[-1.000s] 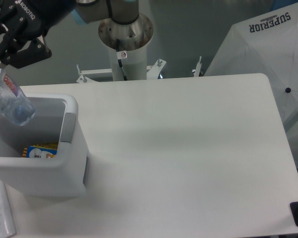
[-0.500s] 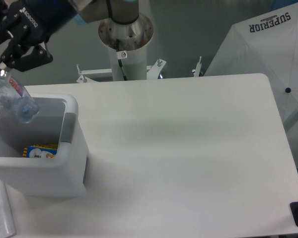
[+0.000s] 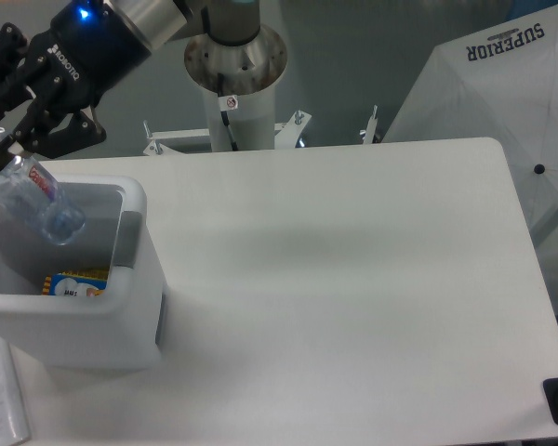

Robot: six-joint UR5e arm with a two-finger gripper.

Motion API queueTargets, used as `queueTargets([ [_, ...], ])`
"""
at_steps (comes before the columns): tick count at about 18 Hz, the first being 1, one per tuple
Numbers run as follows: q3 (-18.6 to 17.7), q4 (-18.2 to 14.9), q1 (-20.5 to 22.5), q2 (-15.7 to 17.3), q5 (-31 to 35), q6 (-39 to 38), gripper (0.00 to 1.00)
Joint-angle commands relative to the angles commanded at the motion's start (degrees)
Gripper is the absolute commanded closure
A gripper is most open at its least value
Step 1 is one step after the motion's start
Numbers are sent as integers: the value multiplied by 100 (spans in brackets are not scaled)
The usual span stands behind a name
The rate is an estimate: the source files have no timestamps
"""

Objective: Place the trash in the trash can
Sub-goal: 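Carry the bottle over the trash bin and open the gripper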

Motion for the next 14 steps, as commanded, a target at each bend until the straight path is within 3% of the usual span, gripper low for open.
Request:
queueTargets([
  [2,9,9,0,-9,0,9,80],
  [4,9,9,0,-52,0,96,70],
  [5,0,9,0,-96,0,271,49],
  [8,-140,9,0,-141,26,676,2],
  [14,-150,0,17,-123,157,800,0],
])
